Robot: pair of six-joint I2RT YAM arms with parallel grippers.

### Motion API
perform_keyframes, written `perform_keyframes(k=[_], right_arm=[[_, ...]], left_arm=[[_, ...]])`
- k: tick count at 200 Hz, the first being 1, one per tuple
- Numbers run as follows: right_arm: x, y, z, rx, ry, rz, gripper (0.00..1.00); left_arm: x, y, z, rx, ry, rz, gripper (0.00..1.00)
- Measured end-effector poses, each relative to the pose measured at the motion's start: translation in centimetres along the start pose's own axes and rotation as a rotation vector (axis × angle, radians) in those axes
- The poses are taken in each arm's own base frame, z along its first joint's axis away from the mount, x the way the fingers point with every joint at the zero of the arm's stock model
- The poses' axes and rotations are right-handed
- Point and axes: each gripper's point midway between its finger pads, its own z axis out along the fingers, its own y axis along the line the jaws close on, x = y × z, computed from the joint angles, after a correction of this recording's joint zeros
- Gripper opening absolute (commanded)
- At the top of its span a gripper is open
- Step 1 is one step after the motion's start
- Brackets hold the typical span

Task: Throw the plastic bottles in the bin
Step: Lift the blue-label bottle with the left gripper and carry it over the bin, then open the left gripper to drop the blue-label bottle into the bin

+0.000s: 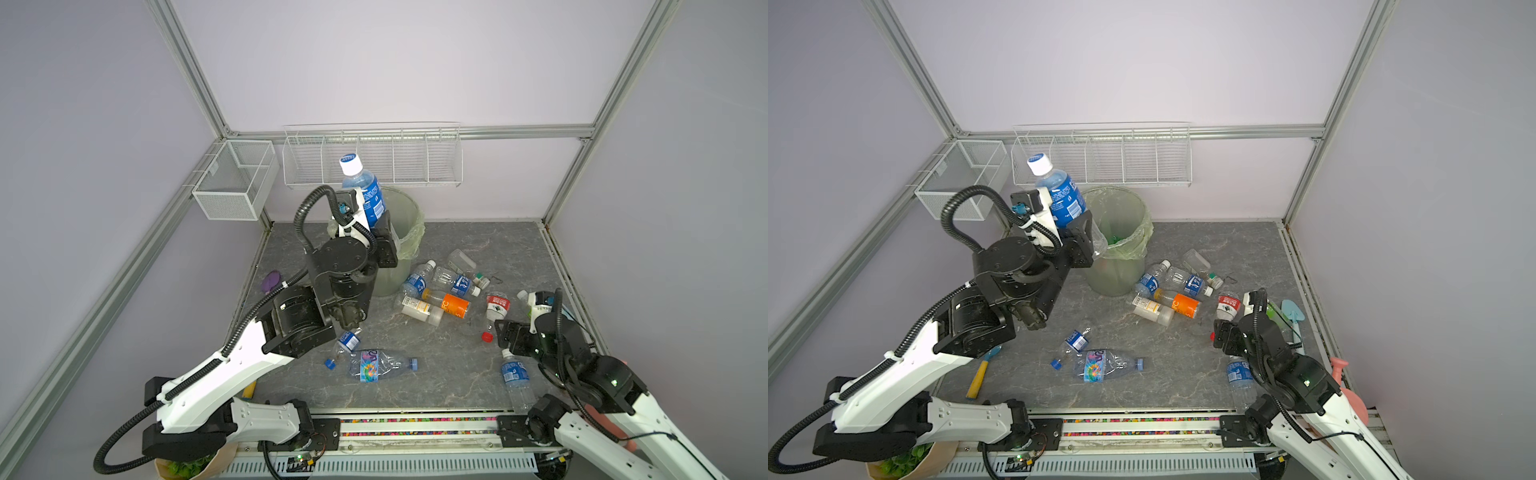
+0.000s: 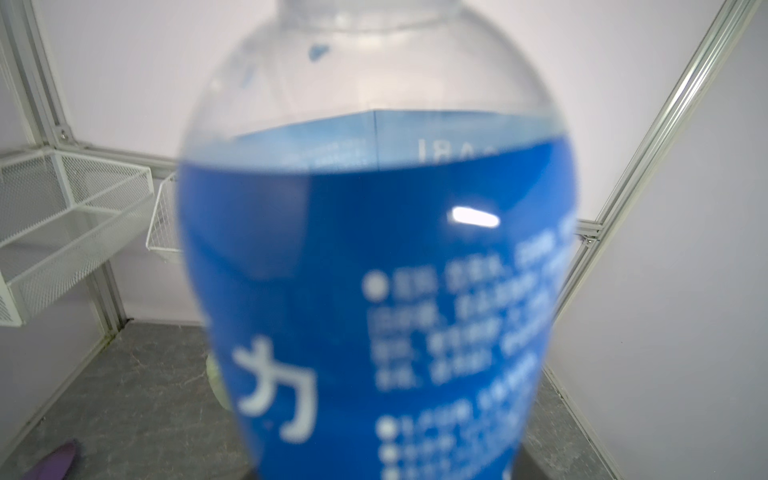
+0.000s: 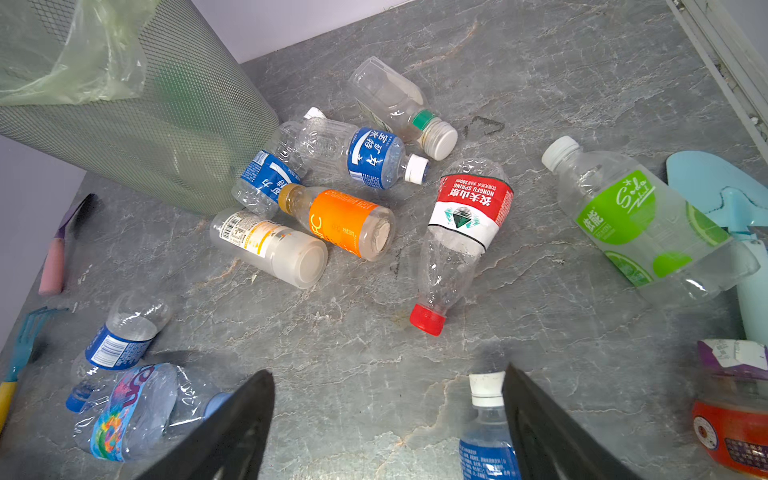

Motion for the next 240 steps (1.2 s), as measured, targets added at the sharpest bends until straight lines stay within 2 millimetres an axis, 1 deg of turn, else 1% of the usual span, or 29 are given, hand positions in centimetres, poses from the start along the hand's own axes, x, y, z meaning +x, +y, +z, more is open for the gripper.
perform_keyframes(k=[19, 40, 70, 83, 103, 125, 147, 168, 187, 203, 226, 230, 233, 240], right_arm=[[0.0, 0.1, 0.0, -0.003, -0.001, 0.001, 0.88], [0.0, 0.1, 0.0, -0.004, -0.001, 0.001, 0.88], [0.0, 0.1, 0.0, -0.005, 0.000, 0.001, 0.88], [0.0, 0.1, 0.0, -0.005, 0.000, 0.001, 0.89], [0.0, 0.1, 0.0, -0.004, 0.001, 0.000, 0.88], [0.1, 0.2, 0.2, -0.001, 0.011, -0.003, 0.88], [0.2, 0.2, 0.5, 0.006, 0.020, -0.006, 0.88], [0.3, 0.3, 0.6, 0.005, 0.024, -0.007, 0.88], [0.2, 0.3, 0.6, 0.003, 0.023, -0.007, 0.89], [0.2, 0.3, 0.6, 0.004, 0.024, -0.007, 0.88], [0.3, 0.3, 0.7, 0.005, 0.025, -0.008, 0.89], [0.3, 0.3, 0.7, 0.006, 0.026, -0.008, 0.89], [0.3, 0.3, 0.7, 0.006, 0.026, -0.008, 0.88], [0.3, 0.3, 0.7, 0.006, 0.026, -0.008, 0.88]], left_arm=[[-2.1, -0.1, -0.2, 0.009, -0.054, 0.021, 0.00], [-4.0, 0.2, -0.1, 0.015, -0.096, 0.022, 0.00], [-6.6, 1.5, 1.2, 0.000, -0.147, 0.007, 0.00], [-7.4, 1.6, 1.7, -0.004, -0.160, 0.008, 0.00], [-8.5, 1.0, 2.7, 0.012, -0.175, 0.013, 0.00], [-8.6, 0.9, 5.0, 0.016, -0.163, 0.028, 0.00], [-7.6, 1.3, 7.8, 0.007, -0.128, 0.044, 0.00], [-5.6, 2.0, 10.6, -0.003, -0.068, 0.059, 0.00], [-3.2, 2.7, 13.2, -0.014, -0.003, 0.065, 0.00], [-0.8, 3.5, 15.6, -0.025, 0.062, 0.064, 0.00], [2.6, 4.7, 17.9, -0.048, 0.146, 0.059, 0.00], [3.5, 4.9, 18.5, -0.054, 0.169, 0.057, 0.00], [3.8, 5.0, 18.6, -0.058, 0.174, 0.056, 0.00], [5.1, 5.4, 19.1, -0.065, 0.207, 0.053, 0.00]])
